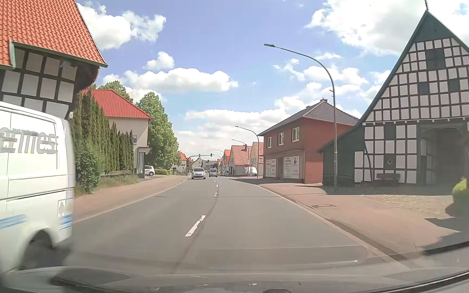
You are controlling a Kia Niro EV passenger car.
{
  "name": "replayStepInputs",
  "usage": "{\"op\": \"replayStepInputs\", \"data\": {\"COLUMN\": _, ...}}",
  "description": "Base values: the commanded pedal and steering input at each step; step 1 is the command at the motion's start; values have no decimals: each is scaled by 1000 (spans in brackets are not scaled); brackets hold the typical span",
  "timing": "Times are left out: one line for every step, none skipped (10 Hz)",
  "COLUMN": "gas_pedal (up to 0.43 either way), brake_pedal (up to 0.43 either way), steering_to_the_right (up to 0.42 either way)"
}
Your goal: Follow the waypoints while adhering to traffic rules and regulations
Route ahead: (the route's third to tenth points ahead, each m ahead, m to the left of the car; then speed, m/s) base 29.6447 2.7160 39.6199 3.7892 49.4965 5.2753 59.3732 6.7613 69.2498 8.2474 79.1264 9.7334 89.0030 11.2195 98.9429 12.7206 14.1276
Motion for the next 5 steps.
{"op": "replayStepInputs", "data": {"gas_pedal": 169, "brake_pedal": 0, "steering_to_the_right": -16}}
{"op": "replayStepInputs", "data": {"gas_pedal": 169, "brake_pedal": 0, "steering_to_the_right": -17}}
{"op": "replayStepInputs", "data": {"gas_pedal": 157, "brake_pedal": 0, "steering_to_the_right": -17}}
{"op": "replayStepInputs", "data": {"gas_pedal": 157, "brake_pedal": 0, "steering_to_the_right": -17}}
{"op": "replayStepInputs", "data": {"gas_pedal": 157, "brake_pedal": 0, "steering_to_the_right": -18}}
